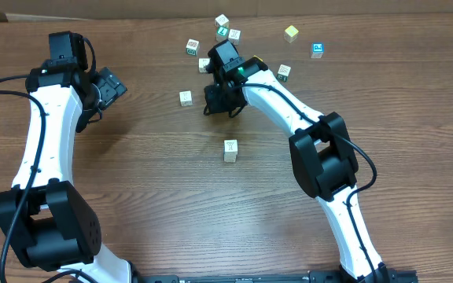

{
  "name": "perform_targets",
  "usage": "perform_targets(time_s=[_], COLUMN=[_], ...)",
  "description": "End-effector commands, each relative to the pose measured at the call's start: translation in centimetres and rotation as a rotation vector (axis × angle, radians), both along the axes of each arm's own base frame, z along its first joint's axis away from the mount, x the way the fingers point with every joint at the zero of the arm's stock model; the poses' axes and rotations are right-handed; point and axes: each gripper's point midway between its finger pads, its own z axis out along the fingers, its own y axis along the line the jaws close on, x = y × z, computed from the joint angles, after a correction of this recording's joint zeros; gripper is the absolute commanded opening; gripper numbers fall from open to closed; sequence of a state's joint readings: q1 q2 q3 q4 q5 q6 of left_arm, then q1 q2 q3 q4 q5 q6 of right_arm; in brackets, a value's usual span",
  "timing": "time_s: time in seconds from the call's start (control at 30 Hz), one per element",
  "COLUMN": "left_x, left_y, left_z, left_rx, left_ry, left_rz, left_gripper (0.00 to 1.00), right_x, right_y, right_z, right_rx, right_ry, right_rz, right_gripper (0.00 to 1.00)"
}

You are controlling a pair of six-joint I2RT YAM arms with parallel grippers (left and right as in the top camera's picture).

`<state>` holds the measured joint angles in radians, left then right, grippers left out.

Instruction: Form a tower

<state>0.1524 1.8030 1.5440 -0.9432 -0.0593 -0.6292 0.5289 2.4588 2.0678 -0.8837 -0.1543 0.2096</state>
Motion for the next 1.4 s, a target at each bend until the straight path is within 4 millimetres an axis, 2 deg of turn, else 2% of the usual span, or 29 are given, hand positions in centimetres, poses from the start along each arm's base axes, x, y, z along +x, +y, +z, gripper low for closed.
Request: perform_targets(time_s=[0.0,0.17,0.2,0.47,0.57,0.67,0.87,1.0,1.07,1.1,1.2,1.3,1.33,1.37], left_x=[0.5,0.5,0.5,0.5,0.5,0.5,0.5,0.5,0.5,0.5,0.5,0.5,0.5,0.5], left_y=[0.0,0.0,0.0,0.0,0.0,0.0,0.0,0.0,0.0,0.0,0.0,0.0,0.0,0.0], left_z=[0.4,0.4,0.4,0.4,0.4,0.4,0.4,0.4,0.4,0.4,0.4,0.4,0.4,0.4], left_rx=[0.002,0.002,0.002,0.002,0.002,0.002,0.002,0.002,0.002,0.002,0.002,0.002,0.002,0.002], left_ry=[-0.015,-0.015,-0.015,-0.015,-0.015,-0.015,-0.015,-0.015,-0.015,-0.015,-0.015,-0.015,-0.015,-0.015], left_rz=[-0.004,-0.004,-0.004,-0.004,-0.004,-0.004,-0.004,-0.004,-0.004,-0.004,-0.004,-0.004,-0.004,-0.004], left_gripper=[1.00,0.99,0.99,1.00,0.99,0.99,1.00,0.99,1.00,0.99,1.00,0.99,1.00,1.00], right_x=[2.5,4.2,4.9,7.1,7.3,7.3,7.3,7.2,7.6,8.0,9.9,11.9,12.4,12.9], right_y=[-3.8,-8.3,-9.9,-17.1,-19.2,-20.5,-20.8,-20.0,-19.1,-18.6,-16.5,-14.2,-13.4,-12.6], right_z=[0.2,0.0,0.0,0.0,-0.1,-0.2,-0.2,-0.2,0.6,1.3,5.2,10.2,11.8,13.1], right_rx=[-0.093,-0.137,-0.137,-0.142,-0.147,-0.153,-0.153,-0.150,-0.144,-0.138,-0.102,-0.050,-0.029,-0.008], right_ry=[-0.058,-0.047,-0.045,-0.031,-0.017,-0.005,-0.004,-0.004,-0.027,-0.047,-0.146,-0.275,-0.317,-0.355], right_rz=[-0.096,-0.246,-0.278,-0.413,-0.451,-0.472,-0.476,-0.461,-0.445,-0.435,-0.391,-0.347,-0.339,-0.332], right_gripper=[0.04,0.04,0.05,0.12,0.12,0.12,0.13,0.13,0.23,0.25,0.31,0.62,0.68,0.70])
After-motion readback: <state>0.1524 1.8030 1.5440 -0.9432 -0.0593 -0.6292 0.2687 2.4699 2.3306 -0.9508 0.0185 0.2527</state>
